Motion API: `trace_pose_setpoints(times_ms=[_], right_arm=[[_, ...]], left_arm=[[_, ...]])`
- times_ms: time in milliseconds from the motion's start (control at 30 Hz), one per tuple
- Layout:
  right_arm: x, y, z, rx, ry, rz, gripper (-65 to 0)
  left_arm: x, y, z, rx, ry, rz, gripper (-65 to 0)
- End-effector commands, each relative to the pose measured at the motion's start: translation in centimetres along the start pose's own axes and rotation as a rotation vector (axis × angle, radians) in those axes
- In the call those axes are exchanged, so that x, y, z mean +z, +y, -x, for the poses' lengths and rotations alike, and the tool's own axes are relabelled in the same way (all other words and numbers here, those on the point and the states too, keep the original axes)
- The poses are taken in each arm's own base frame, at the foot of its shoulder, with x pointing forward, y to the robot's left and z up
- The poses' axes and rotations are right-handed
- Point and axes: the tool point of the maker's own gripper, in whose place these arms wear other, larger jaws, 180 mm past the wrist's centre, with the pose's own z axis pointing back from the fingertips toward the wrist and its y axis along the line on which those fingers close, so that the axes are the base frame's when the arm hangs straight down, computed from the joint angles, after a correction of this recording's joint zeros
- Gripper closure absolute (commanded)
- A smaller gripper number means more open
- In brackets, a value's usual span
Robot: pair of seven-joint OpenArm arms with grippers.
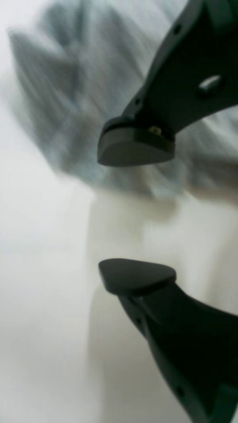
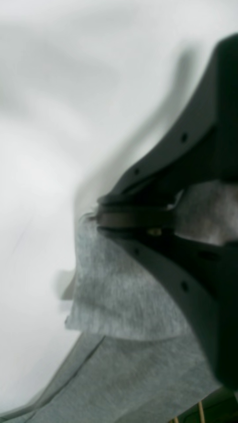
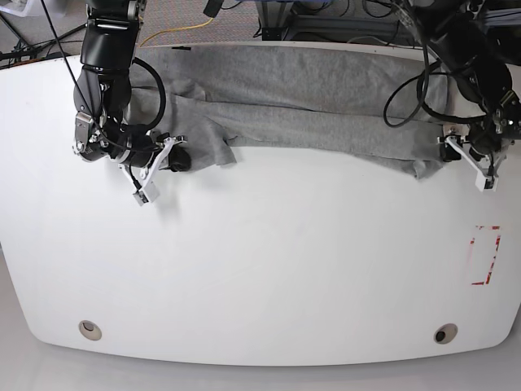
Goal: Fold the T-shirt properly
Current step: 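Grasp the folded shirt edges with both grippers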
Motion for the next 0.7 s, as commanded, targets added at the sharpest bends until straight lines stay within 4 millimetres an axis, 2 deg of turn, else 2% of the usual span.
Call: trace_pose_setpoints(times_ms=[0, 67, 200, 367, 433, 600, 667], right_arm=[[0.7, -0.1, -2.1, 0.029, -0.058, 0.001, 0.0], [0.7, -0.1, -2.1, 0.029, -0.058, 0.001, 0.0], [0.7, -0.1, -2.1, 0.029, -0.058, 0.001, 0.0], [0.7, -0.1, -2.0, 0.028, -0.056, 0.0, 0.0], [0.7, 0.0, -2.0, 0.027, -0.057, -0.001, 0.0], [0.6, 0.0, -2.0, 0.027, -0.058, -0.002, 0.0], [0.6, 0.0, -2.0, 0.027, -0.057, -0.003, 0.0]], left_arm=[[-0.1, -0.1, -1.3, 0.021, -0.05, 0.04, -40.6], [-0.5, -1.0, -1.3, 0.051, -0.068, 0.092, -40.4], [0.1, -0.8, -2.5, 0.058, -0.111, 0.139, -40.4], [0.0, -2.6, -3.4, 0.013, -0.125, 0.208, -40.4], [-0.1, -3.1, -3.2, 0.007, -0.122, 0.226, -40.3], [0.0, -3.2, -3.7, 0.012, -0.136, 0.233, -40.0], [-0.1, -3.3, -3.6, 0.011, -0.132, 0.237, -35.7]])
